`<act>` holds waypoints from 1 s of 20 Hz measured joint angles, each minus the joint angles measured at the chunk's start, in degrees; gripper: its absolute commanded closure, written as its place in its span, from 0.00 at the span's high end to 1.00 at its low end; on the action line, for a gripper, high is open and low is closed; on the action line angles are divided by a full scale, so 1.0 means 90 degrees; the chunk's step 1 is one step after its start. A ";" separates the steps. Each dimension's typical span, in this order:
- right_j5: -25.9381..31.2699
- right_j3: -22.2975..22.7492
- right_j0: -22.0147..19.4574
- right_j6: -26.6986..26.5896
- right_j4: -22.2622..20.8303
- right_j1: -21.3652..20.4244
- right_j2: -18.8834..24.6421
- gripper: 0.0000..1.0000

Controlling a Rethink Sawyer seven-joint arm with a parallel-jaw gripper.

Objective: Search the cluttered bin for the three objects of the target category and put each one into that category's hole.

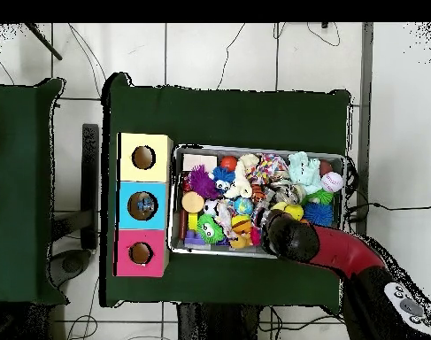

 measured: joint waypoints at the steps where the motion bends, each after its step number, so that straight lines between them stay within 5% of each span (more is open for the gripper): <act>1: -0.0035 -0.0001 -0.0020 0.0000 0.0001 0.0020 0.0000 0.00; 11: -0.0174 -0.0003 -0.0052 0.0000 0.0001 0.0101 0.0001 0.00; 12: -0.0174 -0.0003 -0.0047 0.0000 0.0001 0.0100 0.0000 1.00; 20: -0.0174 -0.0003 -0.0048 0.0000 -0.0007 0.0102 0.0001 1.00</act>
